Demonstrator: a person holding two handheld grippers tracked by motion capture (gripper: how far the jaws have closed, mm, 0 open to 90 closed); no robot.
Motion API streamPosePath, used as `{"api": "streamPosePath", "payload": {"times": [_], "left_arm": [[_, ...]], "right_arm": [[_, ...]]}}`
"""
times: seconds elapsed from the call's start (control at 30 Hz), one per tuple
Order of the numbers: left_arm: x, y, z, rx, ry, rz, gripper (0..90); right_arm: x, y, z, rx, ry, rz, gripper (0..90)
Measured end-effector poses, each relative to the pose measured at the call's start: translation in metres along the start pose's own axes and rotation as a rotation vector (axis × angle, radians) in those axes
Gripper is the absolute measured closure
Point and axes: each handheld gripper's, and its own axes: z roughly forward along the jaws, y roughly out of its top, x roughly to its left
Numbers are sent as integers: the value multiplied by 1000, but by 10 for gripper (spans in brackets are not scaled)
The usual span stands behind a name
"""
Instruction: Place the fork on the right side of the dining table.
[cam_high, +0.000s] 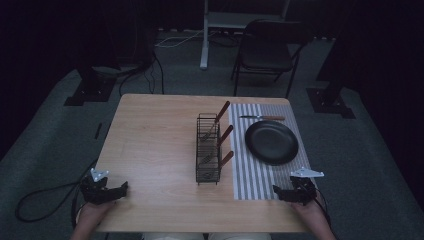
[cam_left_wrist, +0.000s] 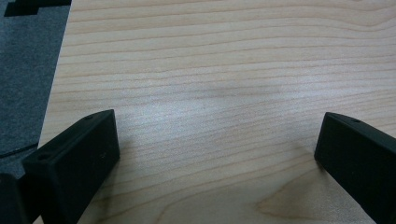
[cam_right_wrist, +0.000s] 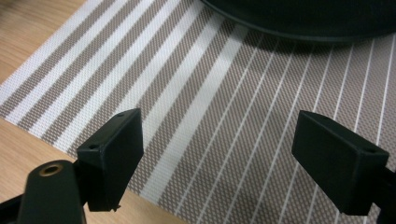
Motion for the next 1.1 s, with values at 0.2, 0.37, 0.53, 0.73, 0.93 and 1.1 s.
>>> {"api": "streamPosePath", "payload": {"times": [0.2, 0.37, 0.53, 0.73, 0.93, 1.1], "left_arm": [[0, 0, 0, 0, 0, 0, 1], [0, 0, 0, 0, 0, 0, 1], [0, 0, 0, 0, 0, 0, 1], [0, 0, 0, 0, 0, 0, 1], [0, 0, 0, 0, 0, 0, 1], [0, 0, 0, 0, 0, 0, 1]], "right_arm": [[4, 11, -1, -25, 10, -18, 182], [4, 20, -4, -40, 26, -8, 181], [3, 28, -7, -59, 23, -11, 182], [1, 39, -10, -83, 13, -33, 193], [-3, 54, -14, -113, 19, -26, 193], [-5, 65, -15, -128, 25, -21, 193]]}}
